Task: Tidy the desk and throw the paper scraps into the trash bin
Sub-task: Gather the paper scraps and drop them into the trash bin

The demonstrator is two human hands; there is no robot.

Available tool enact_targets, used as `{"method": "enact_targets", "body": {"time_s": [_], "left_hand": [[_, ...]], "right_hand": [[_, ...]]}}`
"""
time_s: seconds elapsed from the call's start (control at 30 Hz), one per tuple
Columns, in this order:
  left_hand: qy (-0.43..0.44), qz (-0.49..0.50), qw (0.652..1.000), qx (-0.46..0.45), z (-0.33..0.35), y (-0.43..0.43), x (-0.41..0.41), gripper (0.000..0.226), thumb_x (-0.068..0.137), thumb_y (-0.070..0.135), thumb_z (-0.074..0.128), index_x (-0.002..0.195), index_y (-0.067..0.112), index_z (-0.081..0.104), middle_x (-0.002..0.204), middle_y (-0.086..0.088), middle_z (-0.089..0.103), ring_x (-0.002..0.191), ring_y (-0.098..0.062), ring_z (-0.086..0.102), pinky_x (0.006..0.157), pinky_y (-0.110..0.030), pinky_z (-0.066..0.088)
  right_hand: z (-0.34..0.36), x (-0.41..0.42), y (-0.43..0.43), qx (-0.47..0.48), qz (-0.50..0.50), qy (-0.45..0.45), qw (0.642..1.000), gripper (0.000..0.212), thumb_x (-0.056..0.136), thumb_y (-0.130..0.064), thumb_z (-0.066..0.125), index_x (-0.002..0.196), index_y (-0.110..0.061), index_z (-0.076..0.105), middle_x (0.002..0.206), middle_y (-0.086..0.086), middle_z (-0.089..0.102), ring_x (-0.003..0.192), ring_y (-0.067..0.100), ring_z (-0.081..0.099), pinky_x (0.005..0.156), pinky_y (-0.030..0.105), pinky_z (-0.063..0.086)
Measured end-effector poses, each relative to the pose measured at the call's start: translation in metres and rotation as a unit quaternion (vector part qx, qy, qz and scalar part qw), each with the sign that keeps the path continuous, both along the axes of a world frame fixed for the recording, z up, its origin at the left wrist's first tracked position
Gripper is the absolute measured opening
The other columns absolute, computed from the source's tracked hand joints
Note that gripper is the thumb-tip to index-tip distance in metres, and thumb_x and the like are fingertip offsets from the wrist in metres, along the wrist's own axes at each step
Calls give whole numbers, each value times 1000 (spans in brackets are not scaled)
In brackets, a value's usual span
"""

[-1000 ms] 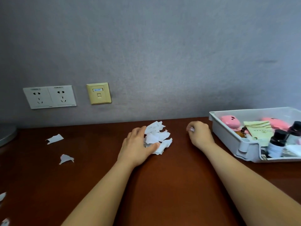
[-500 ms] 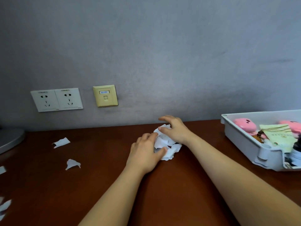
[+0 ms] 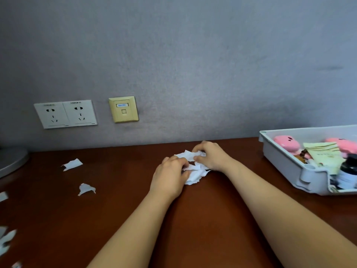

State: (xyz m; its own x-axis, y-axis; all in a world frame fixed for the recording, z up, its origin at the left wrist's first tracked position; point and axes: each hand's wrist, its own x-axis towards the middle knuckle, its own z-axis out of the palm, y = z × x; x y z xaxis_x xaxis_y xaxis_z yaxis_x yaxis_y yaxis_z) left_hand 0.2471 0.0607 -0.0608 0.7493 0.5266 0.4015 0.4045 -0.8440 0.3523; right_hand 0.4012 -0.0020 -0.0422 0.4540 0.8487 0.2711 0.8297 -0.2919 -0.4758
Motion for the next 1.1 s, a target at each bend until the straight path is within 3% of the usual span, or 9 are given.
{"method": "enact_targets", "body": {"time_s": [0.2, 0.27, 0.33, 0.5, 0.6, 0.67, 0.77, 0.93, 1.1], "left_hand": [[-12, 25, 1000, 11, 5, -15, -16, 19, 94, 21, 46, 95, 9, 61, 91, -3, 53, 91, -24, 55, 74, -34, 44], [-18, 26, 999, -1, 5, -20, -25, 20, 94, 19, 47, 97, 7, 62, 92, -4, 56, 88, -25, 57, 75, -36, 47], [-17, 28, 999, -7, 6, -23, -34, 20, 95, 19, 47, 99, 8, 63, 94, -6, 58, 86, -24, 56, 73, -33, 46], [97, 29, 992, 76, 22, -29, -59, 26, 99, 26, 41, 95, 7, 58, 87, -7, 53, 84, -25, 58, 68, -32, 42], [162, 36, 976, 144, 28, -32, -77, 27, 101, 26, 37, 108, 11, 58, 93, -7, 60, 84, -27, 60, 69, -34, 45], [176, 42, 976, 124, 28, -35, -86, 26, 100, 23, 37, 113, 15, 57, 91, -7, 62, 79, -26, 59, 64, -31, 42], [111, 62, 992, 26, 40, -42, -99, 23, 99, 25, 39, 94, 10, 57, 80, -5, 55, 77, -26, 56, 64, -32, 40], [-30, 41, 999, -10, 72, -54, -115, 35, 95, 24, 50, 62, 15, 42, 62, 0, 42, 60, -17, 43, 52, -27, 28], [-95, -15, 995, -31, 102, -89, -123, 40, 94, 26, 53, 56, 25, 41, 55, 2, 43, 52, -14, 39, 47, -26, 27]], "right_hand": [[3, -16, -31, 14, -30, 53, 998, 9, 83, -8, 62, 85, -12, 71, 87, 1, 64, 88, 13, 57, 71, 19, 39], [9, -24, -43, -6, -27, 57, 998, 13, 82, -4, 60, 78, -13, 69, 80, 0, 63, 83, 12, 57, 63, 17, 40], [15, -29, -53, -14, -34, 48, 998, 13, 82, -2, 58, 80, -9, 70, 80, 1, 64, 82, 14, 59, 64, 19, 41], [31, -44, -78, 5, -48, 15, 999, 11, 85, -7, 60, 89, -9, 69, 95, 2, 65, 92, 17, 59, 73, 25, 41], [41, -58, -92, 5, -45, 9, 999, 12, 84, -7, 59, 89, -11, 69, 95, 1, 64, 89, 17, 59, 70, 24, 40], [47, -66, -100, 10, -41, 0, 999, 13, 84, -6, 58, 89, -10, 69, 94, 0, 63, 87, 17, 59, 67, 23, 40], [58, -81, -114, 17, -30, -19, 999, 15, 83, -5, 57, 88, -10, 70, 86, 0, 62, 82, 17, 57, 57, 20, 37], [79, -102, -141, 27, -32, -42, 998, 11, 84, -8, 57, 82, -13, 67, 84, 5, 63, 77, 22, 57, 53, 23, 36], [95, -117, -180, 38, -59, -58, 996, 11, 85, -12, 58, 78, -20, 61, 83, 2, 61, 74, 21, 52, 50, 15, 33]]}}
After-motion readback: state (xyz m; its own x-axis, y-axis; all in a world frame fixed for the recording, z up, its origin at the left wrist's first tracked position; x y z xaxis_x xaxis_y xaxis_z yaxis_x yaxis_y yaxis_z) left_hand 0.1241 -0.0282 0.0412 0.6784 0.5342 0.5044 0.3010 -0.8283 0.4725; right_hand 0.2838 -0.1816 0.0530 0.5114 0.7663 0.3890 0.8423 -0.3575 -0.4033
